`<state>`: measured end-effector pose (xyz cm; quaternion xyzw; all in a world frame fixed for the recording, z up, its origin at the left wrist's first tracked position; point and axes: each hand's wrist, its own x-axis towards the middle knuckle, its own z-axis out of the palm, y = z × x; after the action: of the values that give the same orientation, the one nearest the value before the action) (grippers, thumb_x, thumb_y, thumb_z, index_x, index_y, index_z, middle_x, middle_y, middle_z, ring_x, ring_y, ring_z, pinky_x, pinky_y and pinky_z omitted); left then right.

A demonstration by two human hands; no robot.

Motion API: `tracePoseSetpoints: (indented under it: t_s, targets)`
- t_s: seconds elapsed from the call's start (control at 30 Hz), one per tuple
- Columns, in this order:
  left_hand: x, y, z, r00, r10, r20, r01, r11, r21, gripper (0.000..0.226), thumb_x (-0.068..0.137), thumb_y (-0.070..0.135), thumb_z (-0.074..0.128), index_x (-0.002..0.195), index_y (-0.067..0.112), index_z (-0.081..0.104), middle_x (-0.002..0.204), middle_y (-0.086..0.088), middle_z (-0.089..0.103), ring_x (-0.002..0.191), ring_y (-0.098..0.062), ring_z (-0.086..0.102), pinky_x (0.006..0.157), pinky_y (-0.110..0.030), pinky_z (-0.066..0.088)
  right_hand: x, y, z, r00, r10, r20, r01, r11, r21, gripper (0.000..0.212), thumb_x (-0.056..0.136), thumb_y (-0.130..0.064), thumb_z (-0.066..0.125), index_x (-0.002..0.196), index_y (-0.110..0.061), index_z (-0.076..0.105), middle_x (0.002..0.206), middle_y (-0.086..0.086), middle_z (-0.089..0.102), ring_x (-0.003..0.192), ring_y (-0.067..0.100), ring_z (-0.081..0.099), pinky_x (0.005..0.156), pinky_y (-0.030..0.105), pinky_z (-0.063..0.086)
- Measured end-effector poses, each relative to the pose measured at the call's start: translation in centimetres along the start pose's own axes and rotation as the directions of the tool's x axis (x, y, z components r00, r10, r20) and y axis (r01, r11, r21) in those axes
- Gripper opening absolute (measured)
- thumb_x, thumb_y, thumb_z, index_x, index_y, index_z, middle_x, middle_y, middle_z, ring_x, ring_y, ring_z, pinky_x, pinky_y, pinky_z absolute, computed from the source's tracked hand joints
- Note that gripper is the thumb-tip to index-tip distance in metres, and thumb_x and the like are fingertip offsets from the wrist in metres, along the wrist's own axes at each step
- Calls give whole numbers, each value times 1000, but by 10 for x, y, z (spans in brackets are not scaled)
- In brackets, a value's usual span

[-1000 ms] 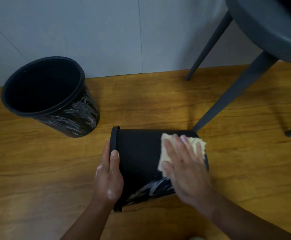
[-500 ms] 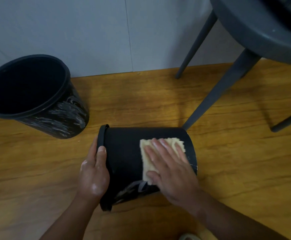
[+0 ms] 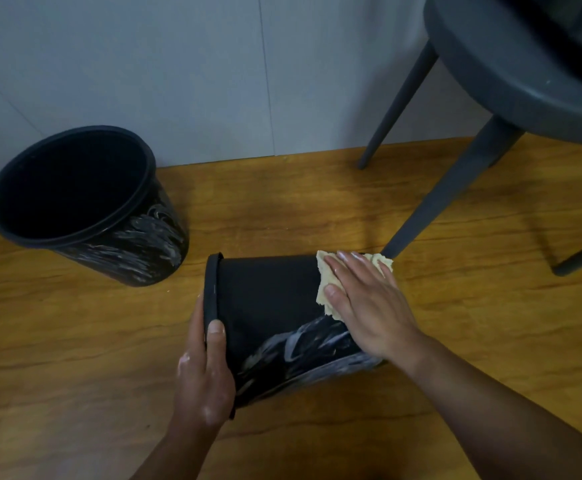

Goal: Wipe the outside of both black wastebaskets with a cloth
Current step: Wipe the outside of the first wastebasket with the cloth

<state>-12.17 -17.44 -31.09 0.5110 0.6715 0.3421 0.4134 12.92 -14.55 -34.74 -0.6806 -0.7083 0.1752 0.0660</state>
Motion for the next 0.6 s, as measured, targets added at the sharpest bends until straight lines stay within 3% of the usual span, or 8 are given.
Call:
tracePoseSetpoints:
  t_s: [0.07,0.17,0.27,0.33,0.4,0.47,0.6]
  targets:
    - [3,0,-1,1000,-4,-20,4,1000,19,51,104,42,28,155,40,28,128,14,55,113,-9,53,88,-22,44,4,-8,-1,1000,15,18,-15,1000,10,62,104,-59,2,161,-37,14,169,-12,14,154,8,2,124,35,-5]
    - [4,-1,-3,999,-25,-39,26,999,35,52,103,45,28,155,40,28,121,8,59,107,-14,59,88,-30,48,-2,-31,0,1000,20,1,-20,999,-37,67,100,-56,-5,162,-35,11,169,-8,14,155,13,4,125,41,-3]
    - [3,3,-1,997,-52,-63,54,998,30,51,105,40,30,156,35,29,108,8,57,85,-2,58,76,-26,43,-21,-75,15,991,-134,-15,134,991,-27,60,105,-50,9,162,-30,7,170,-3,11,156,19,3,126,50,1]
    - [4,4,0,996,-63,-69,65,998,27,49,106,37,31,155,32,30,98,17,54,80,2,52,77,-26,39,-34,-93,28,972,-235,-17,234,972,-19,60,107,-50,22,162,-29,9,170,-2,8,157,20,-1,126,50,0]
    - [6,4,-2,996,-60,-71,63,998,31,47,106,37,32,153,36,33,95,25,55,87,-4,57,79,-26,41,-38,-93,35,959,-282,-22,280,958,-58,62,108,-51,27,162,-28,9,171,-2,6,157,18,-4,126,48,-2]
    - [8,1,-3,997,-50,-66,52,998,39,46,105,40,32,151,38,36,102,15,62,92,-8,61,81,-29,45,-34,-78,32,961,-275,-22,273,960,-69,62,109,-55,22,162,-28,5,171,-2,3,157,17,-5,126,48,-1]
    - [12,-3,-3,997,-63,-51,64,997,29,49,105,45,31,154,39,33,123,10,60,111,-17,59,97,-39,49,-19,-29,16,995,-91,-49,90,995,-33,61,108,-57,11,162,-30,9,170,-6,8,156,12,0,127,47,5]
